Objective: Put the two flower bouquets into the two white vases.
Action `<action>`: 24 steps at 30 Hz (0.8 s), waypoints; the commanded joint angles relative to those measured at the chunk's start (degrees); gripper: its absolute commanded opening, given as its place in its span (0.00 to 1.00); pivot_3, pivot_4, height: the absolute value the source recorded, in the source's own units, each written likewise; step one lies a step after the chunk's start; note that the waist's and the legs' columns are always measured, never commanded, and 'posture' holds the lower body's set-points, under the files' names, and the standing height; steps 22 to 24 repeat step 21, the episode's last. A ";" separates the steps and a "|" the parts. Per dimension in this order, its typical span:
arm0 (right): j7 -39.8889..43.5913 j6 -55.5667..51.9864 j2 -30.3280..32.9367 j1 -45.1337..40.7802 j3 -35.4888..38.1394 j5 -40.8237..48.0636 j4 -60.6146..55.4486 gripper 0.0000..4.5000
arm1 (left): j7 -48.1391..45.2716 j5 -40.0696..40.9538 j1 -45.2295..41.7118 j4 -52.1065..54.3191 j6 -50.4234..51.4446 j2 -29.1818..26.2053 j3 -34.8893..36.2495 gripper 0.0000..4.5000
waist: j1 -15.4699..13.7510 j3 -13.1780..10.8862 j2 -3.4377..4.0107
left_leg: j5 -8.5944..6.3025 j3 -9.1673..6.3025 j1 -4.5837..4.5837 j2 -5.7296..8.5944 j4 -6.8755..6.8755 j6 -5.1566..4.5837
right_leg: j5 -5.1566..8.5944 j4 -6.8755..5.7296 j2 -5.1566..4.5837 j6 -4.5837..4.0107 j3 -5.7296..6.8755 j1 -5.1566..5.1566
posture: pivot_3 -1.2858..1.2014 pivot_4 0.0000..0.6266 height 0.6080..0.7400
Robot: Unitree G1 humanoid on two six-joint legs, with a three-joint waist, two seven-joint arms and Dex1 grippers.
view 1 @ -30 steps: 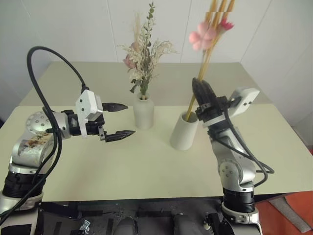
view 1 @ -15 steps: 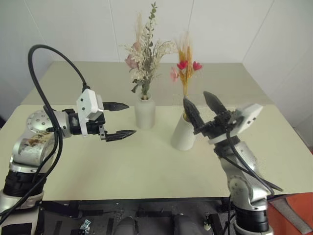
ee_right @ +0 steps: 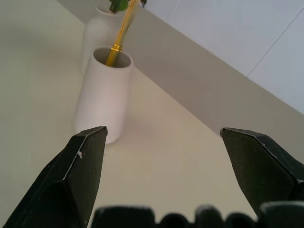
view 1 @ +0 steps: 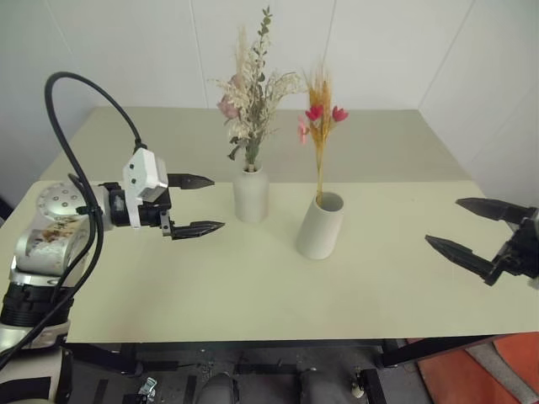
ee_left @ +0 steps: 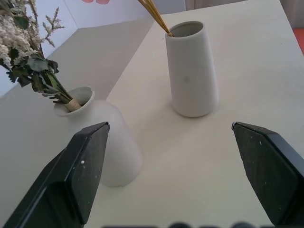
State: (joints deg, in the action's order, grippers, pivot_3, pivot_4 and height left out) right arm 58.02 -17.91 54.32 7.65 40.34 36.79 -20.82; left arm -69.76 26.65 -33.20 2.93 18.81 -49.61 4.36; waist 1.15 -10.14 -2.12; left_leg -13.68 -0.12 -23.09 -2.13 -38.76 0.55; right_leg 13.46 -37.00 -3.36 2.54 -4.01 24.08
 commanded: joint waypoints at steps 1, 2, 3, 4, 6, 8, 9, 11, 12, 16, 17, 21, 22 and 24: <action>1.77 1.86 1.48 0.39 4.58 -1.38 0.39 0.99 | -0.19 0.12 -1.04 0.46 -1.12 -1.62 2.56 1.00 | -0.02 0.00 0.00 | 0.00 0.00 -0.02 0.00 0.00 0.00 | 0.00 0.00 0.00 0.00 0.00 0.01 | 0.52 0.24 1.00; 1.78 1.63 1.50 0.40 4.81 -1.58 0.47 0.99 | -0.26 0.19 -0.90 0.56 -1.14 -1.85 2.73 1.00 | -0.02 0.00 0.00 | 0.00 0.00 -0.02 0.01 -0.01 0.00 | 0.00 0.00 -0.01 0.00 0.00 0.02 | 0.52 0.24 1.00; 2.09 2.08 1.34 0.35 4.95 -1.82 0.51 0.99 | -0.28 0.25 -0.74 0.69 -1.12 -2.03 2.89 1.00 | -0.03 0.00 0.00 | 0.00 0.00 -0.03 0.00 -0.01 0.00 | 0.00 0.00 -0.01 0.00 0.00 0.02 | 0.52 0.24 1.00; 2.34 2.80 1.15 0.38 4.90 -2.39 0.39 0.99 | -0.29 0.25 -0.59 0.82 -1.09 -2.22 3.05 1.00 | -0.05 0.00 0.00 | 0.00 0.00 -0.02 0.00 -0.01 0.00 | 0.00 0.00 -0.01 0.00 0.00 0.02 | 0.52 0.24 1.00; 2.20 2.59 0.98 0.39 4.46 -2.80 -0.04 0.99 | -0.29 0.38 -0.42 1.09 -0.87 -2.51 3.32 1.00 | -0.08 0.00 0.00 | 0.00 0.00 -0.01 0.00 -0.01 0.00 | 0.00 -0.01 0.00 0.00 0.01 0.02 | 0.52 0.24 1.00; 2.29 2.24 0.77 0.18 3.75 -2.41 -0.64 0.99 | -0.22 0.51 -0.42 1.27 -0.71 -2.70 3.36 1.00 | -0.13 0.00 0.00 | 0.00 0.00 -0.01 0.00 -0.01 0.00 | 0.00 -0.01 -0.01 0.00 0.01 0.01 | 0.52 0.24 1.00; 2.47 2.37 0.60 0.13 3.43 -2.23 -0.94 0.99 | -0.19 0.56 -0.42 1.34 -0.64 -2.78 3.34 1.00 | -0.16 0.00 0.00 | 0.00 0.00 -0.02 0.01 -0.01 0.00 | 0.00 -0.01 -0.01 0.00 0.01 0.01 | 0.52 0.24 1.00; 2.13 2.80 0.29 0.05 2.73 -2.77 -1.47 0.99 | -0.48 0.74 -0.52 1.44 -0.43 -2.98 3.18 1.00 | -0.20 0.00 0.00 | 0.00 0.00 -0.02 0.00 -0.01 0.00 | 0.00 0.00 -0.01 0.00 0.01 0.02 | 0.52 0.24 1.00; 1.58 2.46 0.23 0.05 2.41 -3.09 -1.74 0.99 | -0.70 0.84 -0.59 1.50 -0.40 -3.06 3.09 1.00 | -0.19 0.00 0.00 | 0.00 -0.01 -0.02 0.00 -0.01 0.00 | 0.00 0.00 -0.01 0.00 0.01 0.02 | 0.52 0.24 1.00; 1.43 2.84 -0.10 0.54 2.17 -3.76 -2.39 0.99 | -0.77 0.97 -1.10 1.62 -0.16 -3.02 2.76 1.00 | -0.23 0.00 0.00 | 0.00 0.00 -0.02 0.01 -0.01 0.00 | 0.00 -0.01 -0.01 0.00 0.01 0.01 | 0.52 0.24 1.00; 1.40 2.82 -0.25 0.68 2.29 -3.83 -2.58 0.99 | -0.84 0.96 -1.17 1.57 -0.18 -2.99 2.71 1.00 | -0.24 0.00 0.00 | 0.00 -0.01 -0.02 0.00 -0.01 0.00 | 0.00 -0.01 -0.01 0.00 0.01 0.01 | 0.52 0.24 1.00; 1.28 2.58 -0.56 1.25 3.00 -4.25 -3.22 0.99 | -1.21 0.74 -1.44 1.23 -0.39 -2.89 2.34 1.00 | -0.27 0.00 0.00 | 0.00 0.00 -0.03 0.00 -0.02 0.00 | 0.00 -0.01 -0.01 0.00 0.01 0.01 | 0.52 0.24 1.00; 1.28 2.58 -0.56 1.25 3.00 -4.25 -3.22 0.99 | -1.21 0.74 -1.44 1.23 -0.39 -2.89 2.34 1.00 | -0.27 0.00 0.00 | 0.00 0.00 -0.03 0.00 -0.02 0.00 | 0.00 -0.01 -0.01 0.00 0.01 0.01 | 0.52 0.24 1.00; 1.28 2.58 -0.56 1.25 3.00 -4.25 -3.22 0.99 | -1.21 0.74 -1.44 1.23 -0.39 -2.89 2.34 1.00 | -0.27 0.00 0.00 | 0.00 0.00 -0.03 0.00 -0.02 0.00 | 0.00 -0.01 -0.01 0.00 0.01 0.01 | 0.52 0.24 1.00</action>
